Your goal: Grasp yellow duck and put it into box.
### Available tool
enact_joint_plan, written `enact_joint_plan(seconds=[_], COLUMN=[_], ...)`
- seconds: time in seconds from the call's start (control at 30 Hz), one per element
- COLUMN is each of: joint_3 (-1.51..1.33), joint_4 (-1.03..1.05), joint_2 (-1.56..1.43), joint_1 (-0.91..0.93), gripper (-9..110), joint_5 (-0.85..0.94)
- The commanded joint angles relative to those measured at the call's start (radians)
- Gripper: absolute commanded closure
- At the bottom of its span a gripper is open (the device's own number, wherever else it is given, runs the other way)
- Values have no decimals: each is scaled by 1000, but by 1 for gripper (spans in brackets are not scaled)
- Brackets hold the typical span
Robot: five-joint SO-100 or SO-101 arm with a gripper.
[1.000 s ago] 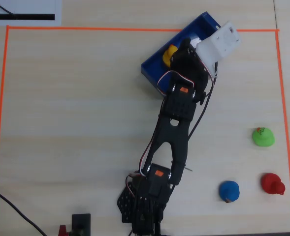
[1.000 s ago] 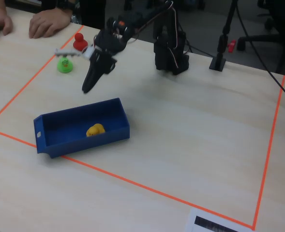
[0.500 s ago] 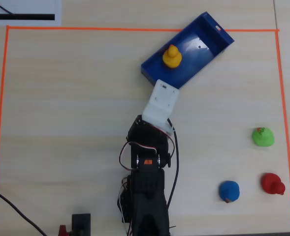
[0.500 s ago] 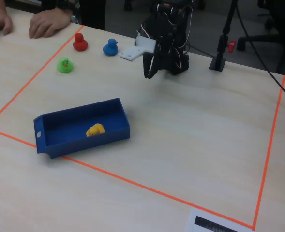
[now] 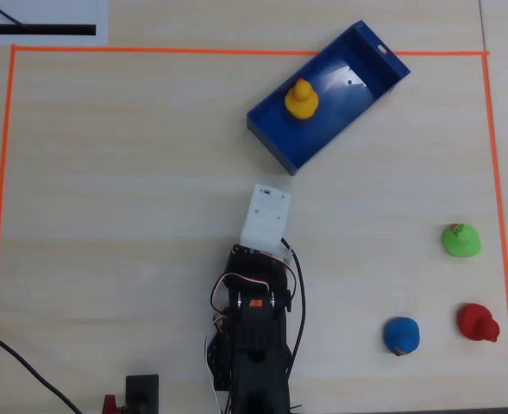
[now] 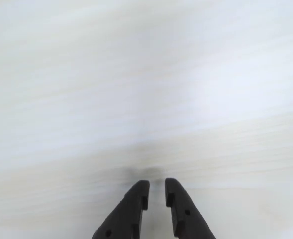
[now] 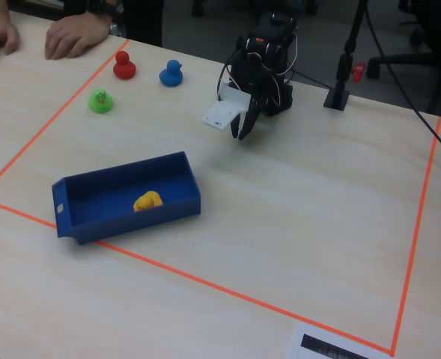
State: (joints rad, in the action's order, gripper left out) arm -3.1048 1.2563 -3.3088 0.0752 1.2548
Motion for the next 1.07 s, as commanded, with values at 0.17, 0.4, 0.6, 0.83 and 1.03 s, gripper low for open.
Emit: enact_joint_plan(seconds=[0.17,0.4,0.6,0.83,1.03], joint_3=[-6,-6,-6,-6,-6], joint_4=[52,52,51,51,51], joint_2=[-2,-2,-2,-2,-2], joint_1=[-32,-32,-31,-31,-31], gripper=[101,101,101,101,101], joint_5=[20,14,14,14,14])
